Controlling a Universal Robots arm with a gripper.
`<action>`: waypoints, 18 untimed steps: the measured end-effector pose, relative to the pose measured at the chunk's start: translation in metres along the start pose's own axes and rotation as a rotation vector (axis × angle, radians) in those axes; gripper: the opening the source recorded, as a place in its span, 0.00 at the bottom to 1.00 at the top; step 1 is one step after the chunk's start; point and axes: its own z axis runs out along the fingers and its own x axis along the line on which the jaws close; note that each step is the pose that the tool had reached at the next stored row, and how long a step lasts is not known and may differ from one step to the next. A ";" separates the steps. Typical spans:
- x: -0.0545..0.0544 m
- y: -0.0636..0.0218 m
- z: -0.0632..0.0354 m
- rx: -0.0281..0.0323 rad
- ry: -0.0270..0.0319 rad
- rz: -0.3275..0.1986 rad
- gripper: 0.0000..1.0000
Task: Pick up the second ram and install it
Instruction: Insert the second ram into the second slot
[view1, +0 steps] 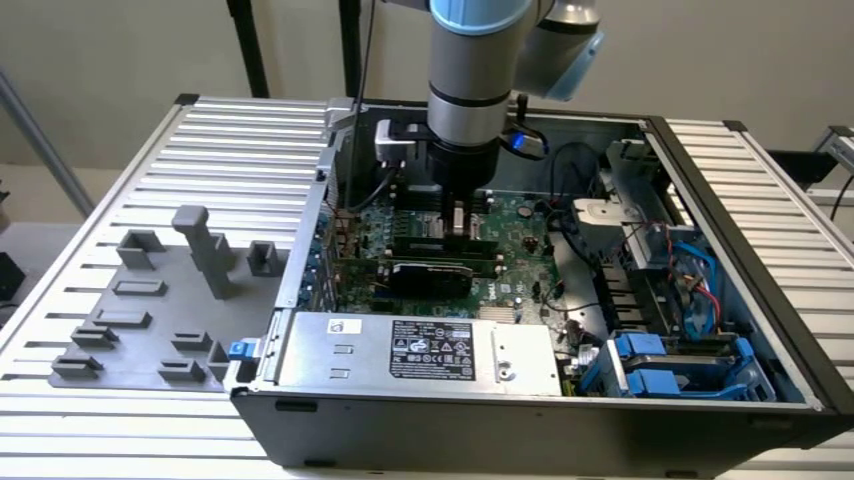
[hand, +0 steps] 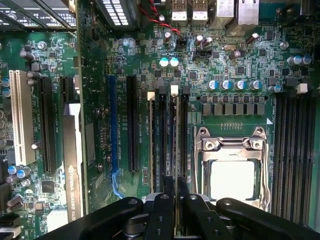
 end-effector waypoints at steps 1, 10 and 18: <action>0.000 -0.0003 0.0001 -0.0012 0.0000 0.000 0.13; 0.000 -0.0027 0.0019 -0.0090 0.0003 0.000 0.13; 0.001 -0.0028 0.0035 -0.0093 0.0003 -0.003 0.13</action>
